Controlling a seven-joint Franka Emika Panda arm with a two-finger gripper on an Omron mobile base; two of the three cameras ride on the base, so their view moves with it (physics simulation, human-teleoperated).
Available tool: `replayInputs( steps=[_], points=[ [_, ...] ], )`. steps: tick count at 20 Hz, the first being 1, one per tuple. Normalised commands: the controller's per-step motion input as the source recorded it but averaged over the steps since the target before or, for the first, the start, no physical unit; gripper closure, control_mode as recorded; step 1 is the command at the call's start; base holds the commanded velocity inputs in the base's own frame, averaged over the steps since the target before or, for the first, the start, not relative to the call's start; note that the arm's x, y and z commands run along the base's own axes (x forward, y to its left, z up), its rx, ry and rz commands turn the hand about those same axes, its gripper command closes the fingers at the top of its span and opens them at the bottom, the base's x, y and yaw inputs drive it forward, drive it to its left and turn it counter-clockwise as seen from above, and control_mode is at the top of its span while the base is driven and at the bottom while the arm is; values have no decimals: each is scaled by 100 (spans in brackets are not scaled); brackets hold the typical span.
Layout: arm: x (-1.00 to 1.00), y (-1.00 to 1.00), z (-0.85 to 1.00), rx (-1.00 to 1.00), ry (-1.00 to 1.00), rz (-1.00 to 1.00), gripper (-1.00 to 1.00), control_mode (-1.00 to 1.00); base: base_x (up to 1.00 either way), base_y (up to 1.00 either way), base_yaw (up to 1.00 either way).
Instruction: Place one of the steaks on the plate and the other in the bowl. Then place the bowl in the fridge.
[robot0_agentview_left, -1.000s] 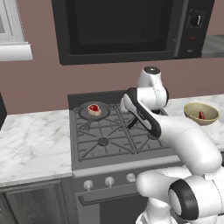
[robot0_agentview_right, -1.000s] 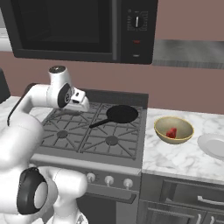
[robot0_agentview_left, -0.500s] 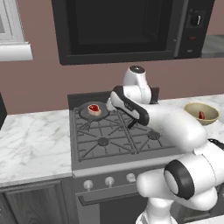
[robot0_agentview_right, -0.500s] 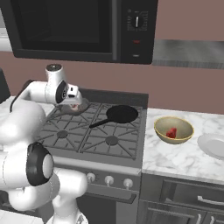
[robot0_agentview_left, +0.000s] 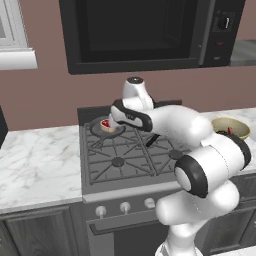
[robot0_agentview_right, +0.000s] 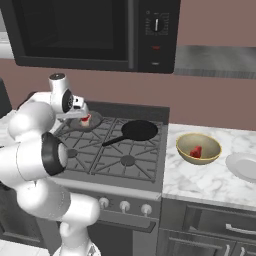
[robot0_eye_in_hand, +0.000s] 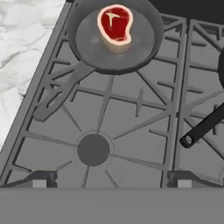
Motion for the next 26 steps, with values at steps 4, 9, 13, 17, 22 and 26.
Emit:
replayInputs(
  steps=[4,9,13,17,22,26],
  points=[
    [59,18,-25,-2,4,0,-100,-100,0,0,0],
    [43,29,-7,-3,2,0,-100,-100,0,0,0],
    [56,3,-33,-1,8,0,-100,-100,0,0,0],
    [54,0,-32,0,10,0,-100,-100,0,0,0],
    [59,0,-33,-2,10,0,-100,-100,0,0,0],
    [50,4,-21,-10,15,0,-100,-100,0,0,0]
  ],
)
